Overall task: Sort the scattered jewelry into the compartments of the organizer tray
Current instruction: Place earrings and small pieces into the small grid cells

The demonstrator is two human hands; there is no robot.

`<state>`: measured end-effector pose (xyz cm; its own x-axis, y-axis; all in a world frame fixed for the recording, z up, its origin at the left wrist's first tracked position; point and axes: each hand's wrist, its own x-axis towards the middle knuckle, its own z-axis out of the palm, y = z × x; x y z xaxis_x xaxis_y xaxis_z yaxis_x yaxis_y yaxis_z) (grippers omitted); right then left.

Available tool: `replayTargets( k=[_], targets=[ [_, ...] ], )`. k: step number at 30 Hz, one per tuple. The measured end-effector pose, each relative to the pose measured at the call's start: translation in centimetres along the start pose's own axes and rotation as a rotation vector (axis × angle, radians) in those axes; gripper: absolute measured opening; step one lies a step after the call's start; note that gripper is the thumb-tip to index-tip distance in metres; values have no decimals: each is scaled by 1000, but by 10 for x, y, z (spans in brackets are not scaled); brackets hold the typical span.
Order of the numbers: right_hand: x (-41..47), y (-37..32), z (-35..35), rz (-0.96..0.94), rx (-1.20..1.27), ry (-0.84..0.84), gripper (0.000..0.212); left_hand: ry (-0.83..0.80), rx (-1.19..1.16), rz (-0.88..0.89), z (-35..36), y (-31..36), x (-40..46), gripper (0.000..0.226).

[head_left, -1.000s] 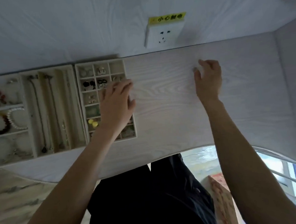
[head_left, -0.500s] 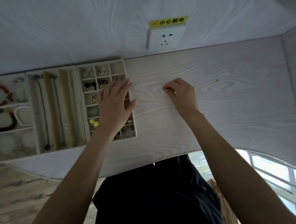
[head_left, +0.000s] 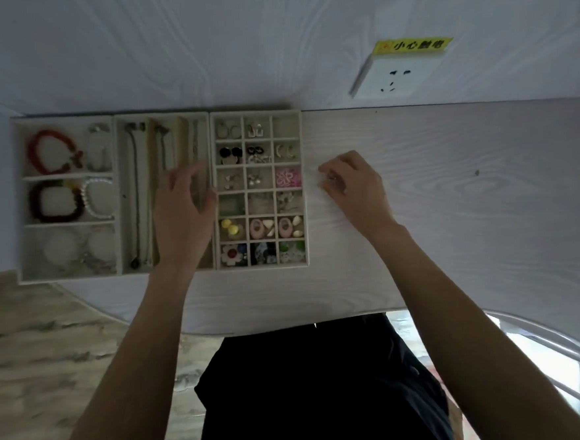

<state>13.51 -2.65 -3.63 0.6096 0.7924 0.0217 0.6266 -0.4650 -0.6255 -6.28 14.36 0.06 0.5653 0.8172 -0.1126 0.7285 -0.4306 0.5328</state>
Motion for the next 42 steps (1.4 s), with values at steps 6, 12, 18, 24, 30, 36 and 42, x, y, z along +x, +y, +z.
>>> replayTargets(
  k=[6,12,18,24,30,36,42],
  targets=[
    [4,-3,4,21,-66,45,10,-51,-29,16,4,-5,5,32],
    [3,-12,4,73,-161,56,23,-50,-48,14,6,-4,11,31],
    [8,-16,0,19,-157,131,14,-38,-52,12,6,-5,12,32],
    [53,-52,-10,34,197,79,14,-41,-72,0,3,-4,14,36],
    [92,-55,8,34,-6,-18,13,-31,-84,35,5,-7,14,36],
    [95,-53,14,74,-281,-45,19,-34,-92,59,6,-11,15,35],
    [97,-57,4,-154,-516,-13,17,-34,-101,75,5,-12,15,36]
  ],
)
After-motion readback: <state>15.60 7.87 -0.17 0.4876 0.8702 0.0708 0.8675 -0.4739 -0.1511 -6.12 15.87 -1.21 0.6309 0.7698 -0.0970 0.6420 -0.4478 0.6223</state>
